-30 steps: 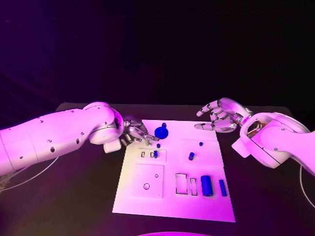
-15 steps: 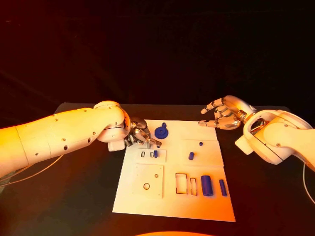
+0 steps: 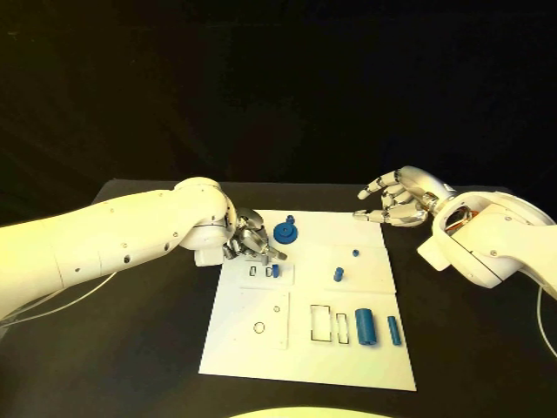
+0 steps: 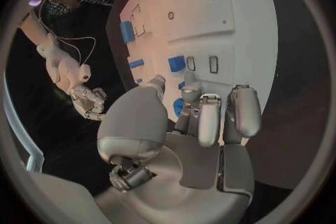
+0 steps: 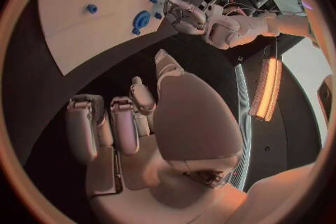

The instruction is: Assemble the parts on the task board

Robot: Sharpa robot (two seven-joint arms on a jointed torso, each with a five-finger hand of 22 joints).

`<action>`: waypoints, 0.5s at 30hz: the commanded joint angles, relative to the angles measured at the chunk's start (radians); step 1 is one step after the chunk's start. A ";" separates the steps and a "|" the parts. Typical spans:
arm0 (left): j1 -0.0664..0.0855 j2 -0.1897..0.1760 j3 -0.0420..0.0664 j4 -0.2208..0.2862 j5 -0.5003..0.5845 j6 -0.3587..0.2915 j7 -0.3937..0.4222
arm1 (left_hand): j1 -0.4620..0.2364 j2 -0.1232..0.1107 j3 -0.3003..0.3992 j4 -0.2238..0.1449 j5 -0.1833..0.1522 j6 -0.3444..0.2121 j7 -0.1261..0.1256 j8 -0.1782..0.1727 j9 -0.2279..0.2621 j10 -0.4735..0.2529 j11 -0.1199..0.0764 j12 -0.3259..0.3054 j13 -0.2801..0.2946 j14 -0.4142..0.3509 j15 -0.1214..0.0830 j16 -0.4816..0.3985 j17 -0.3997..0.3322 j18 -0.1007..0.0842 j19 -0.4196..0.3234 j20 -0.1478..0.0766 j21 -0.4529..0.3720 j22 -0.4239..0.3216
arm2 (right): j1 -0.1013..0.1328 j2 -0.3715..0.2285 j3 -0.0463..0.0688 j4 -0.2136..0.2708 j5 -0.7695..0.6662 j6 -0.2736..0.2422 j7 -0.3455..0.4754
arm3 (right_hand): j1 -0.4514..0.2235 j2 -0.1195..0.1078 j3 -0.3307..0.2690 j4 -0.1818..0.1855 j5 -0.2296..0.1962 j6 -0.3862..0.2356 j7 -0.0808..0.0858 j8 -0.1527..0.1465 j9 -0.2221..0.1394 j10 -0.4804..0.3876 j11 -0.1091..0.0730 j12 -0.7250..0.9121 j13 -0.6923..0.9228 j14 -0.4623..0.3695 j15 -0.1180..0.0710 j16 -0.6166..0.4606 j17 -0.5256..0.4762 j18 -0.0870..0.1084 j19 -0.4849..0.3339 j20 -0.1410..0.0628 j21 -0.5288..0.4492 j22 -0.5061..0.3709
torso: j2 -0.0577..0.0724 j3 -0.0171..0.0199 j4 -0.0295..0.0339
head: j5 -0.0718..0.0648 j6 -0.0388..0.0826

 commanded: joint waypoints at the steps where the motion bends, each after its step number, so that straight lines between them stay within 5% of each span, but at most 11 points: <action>1: 0.001 0.008 -0.002 -0.004 -0.002 0.031 -0.003 | 0.015 0.002 -0.008 -0.001 0.002 -0.008 0.000 0.005 0.002 -0.007 -0.001 -0.006 -0.001 0.066 -0.002 0.001 0.159 -0.006 0.003 0.002 0.006 0.001 | 0.000 0.000 0.000 -0.001 -0.002 0.015 0.000 | 0.001 0.011 0.006 -0.002 0.003 0.007 -0.001 0.004 -0.001 -0.002 -0.006 0.004 -0.001 0.081 -0.004 -0.005 0.179 0.010 0.049 0.001 -0.005 0.214 | 0.001 -0.0003 0.0001 | -0.001 -0.001; 15: 0.001 0.025 -0.012 -0.016 0.016 0.050 -0.004 | 0.040 0.012 -0.005 -0.002 0.002 -0.010 0.001 0.004 0.004 -0.012 -0.001 -0.008 -0.005 0.066 -0.001 0.001 0.160 -0.006 0.003 0.003 0.007 0.003 | 0.000 0.002 0.000 -0.003 -0.003 0.018 -0.002 | 0.000 0.015 0.008 -0.002 0.007 0.010 -0.002 0.006 -0.002 -0.003 -0.007 0.003 -0.002 0.081 -0.005 -0.007 0.178 0.010 0.049 0.000 -0.006 0.213 | 0.000 0.0003 0.0010 | -0.002 -0.003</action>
